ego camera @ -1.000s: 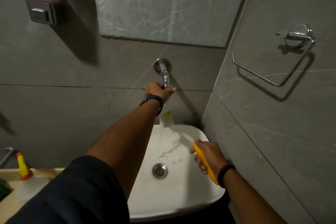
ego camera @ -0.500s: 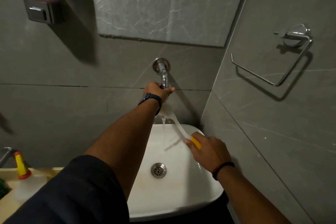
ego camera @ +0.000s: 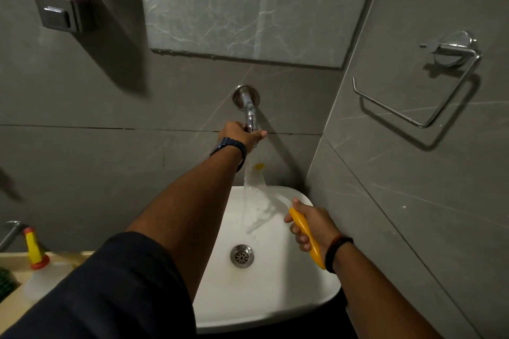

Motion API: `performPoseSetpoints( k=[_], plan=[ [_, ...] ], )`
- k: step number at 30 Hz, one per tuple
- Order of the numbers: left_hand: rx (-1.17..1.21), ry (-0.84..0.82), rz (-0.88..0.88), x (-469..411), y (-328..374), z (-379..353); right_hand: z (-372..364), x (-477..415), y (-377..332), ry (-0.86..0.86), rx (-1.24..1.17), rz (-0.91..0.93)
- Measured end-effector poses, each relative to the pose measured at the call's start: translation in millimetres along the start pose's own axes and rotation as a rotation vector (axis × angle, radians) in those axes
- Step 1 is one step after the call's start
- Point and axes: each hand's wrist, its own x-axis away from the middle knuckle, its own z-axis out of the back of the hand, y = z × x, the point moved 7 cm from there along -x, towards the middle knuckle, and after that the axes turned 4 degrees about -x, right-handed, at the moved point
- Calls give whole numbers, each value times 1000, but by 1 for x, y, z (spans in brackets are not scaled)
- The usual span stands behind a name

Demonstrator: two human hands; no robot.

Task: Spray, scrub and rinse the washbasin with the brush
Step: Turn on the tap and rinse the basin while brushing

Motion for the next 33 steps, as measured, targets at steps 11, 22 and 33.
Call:
performPoseSetpoints(
  k=[11, 22, 33],
  plan=[
    [4, 48, 7, 0, -3, -2, 3, 8, -6, 99, 462, 305],
    [-166, 274, -13, 4, -1, 0, -10, 27, -9, 316, 1340, 865],
    [-235, 222, -110, 8, -10, -4, -2, 26, 16, 453, 1188, 748]
  ],
)
